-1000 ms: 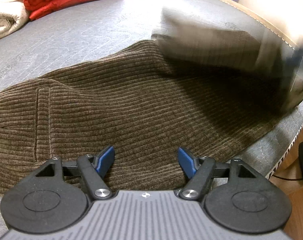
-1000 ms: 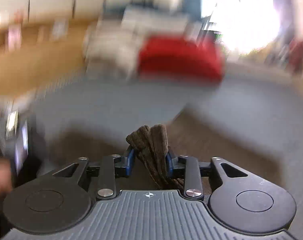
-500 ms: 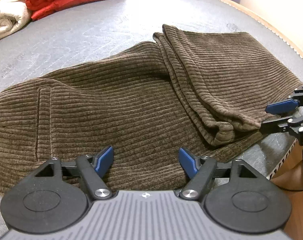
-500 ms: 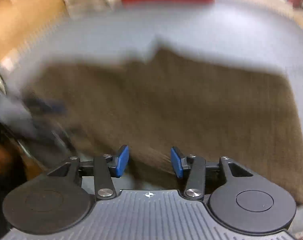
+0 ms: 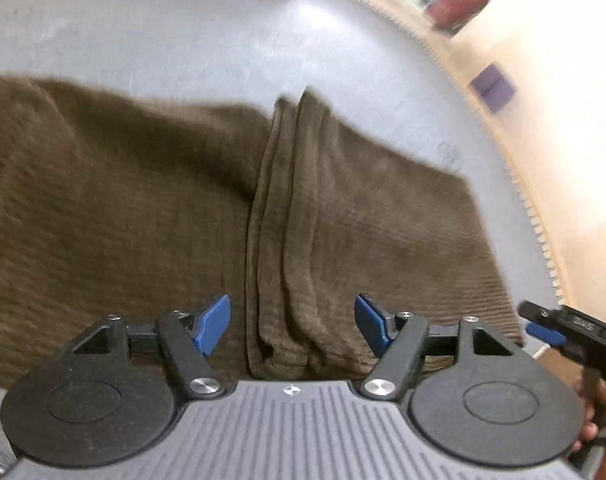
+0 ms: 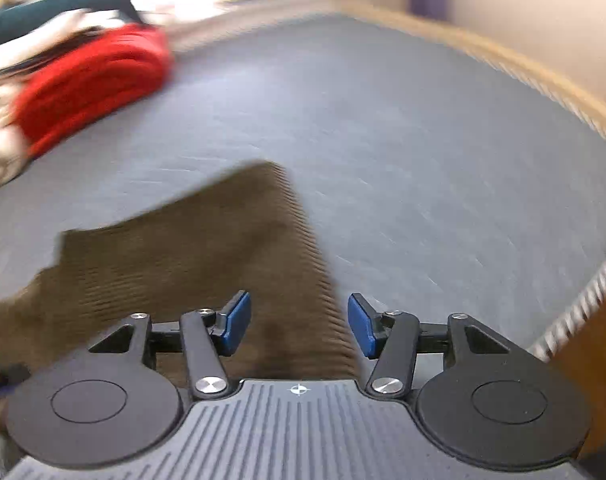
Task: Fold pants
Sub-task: 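Grasp the folded leg edge with the left tool and press it flat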
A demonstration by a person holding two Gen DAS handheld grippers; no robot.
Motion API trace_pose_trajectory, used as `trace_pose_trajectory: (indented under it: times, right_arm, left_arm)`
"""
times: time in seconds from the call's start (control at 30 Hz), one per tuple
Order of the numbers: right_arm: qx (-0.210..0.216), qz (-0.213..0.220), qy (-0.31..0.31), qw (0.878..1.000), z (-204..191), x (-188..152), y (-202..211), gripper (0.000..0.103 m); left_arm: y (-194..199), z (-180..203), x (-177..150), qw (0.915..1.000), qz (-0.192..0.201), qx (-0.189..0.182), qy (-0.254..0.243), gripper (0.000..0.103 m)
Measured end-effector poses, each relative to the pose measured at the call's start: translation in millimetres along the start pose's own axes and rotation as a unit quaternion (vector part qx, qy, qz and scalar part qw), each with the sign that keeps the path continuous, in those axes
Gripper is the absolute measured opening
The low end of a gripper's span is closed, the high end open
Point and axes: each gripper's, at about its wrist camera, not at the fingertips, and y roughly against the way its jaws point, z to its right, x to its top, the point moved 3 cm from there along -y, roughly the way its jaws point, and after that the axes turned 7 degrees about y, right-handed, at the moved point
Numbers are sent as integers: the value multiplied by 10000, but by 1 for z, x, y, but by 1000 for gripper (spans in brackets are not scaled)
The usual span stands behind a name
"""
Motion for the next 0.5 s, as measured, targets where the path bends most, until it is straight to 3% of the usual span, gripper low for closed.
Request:
trace_pose_trajectory:
  times: [0.07,0.1,0.2,0.33,0.43,0.47,0.5]
  right_arm:
    - [12,-370,-421,9984,16,-6,-10,60]
    - [80,-469,-616,9970,21,-10,-15,61]
    - [197,-605,-859,9943,24,-13,-25,63]
    - [369,-652,-1006,9921,27,-7,-25,63]
    - [480,-654,-1097,9907,27,-4,-21,63]
    - [491,-667,-1093,9906,26,-4,-21,64]
    - [489,-700,-1089,9904,27,-5,-21,64]
  left_arm:
    - [-10,7,-8,9994,-65,305,-165,71]
    - [-9,14,-11,9987,-38,372,-343,47]
    - [7,27,-11,9986,-17,261,-454,19]
    - [34,33,-11,9989,230,104,-385,18]
    - [12,24,-22,9982,-150,394,-422,20]
    - [7,18,-24,9985,-224,408,-283,23]
    - [10,17,-21,9990,-139,368,-193,33]
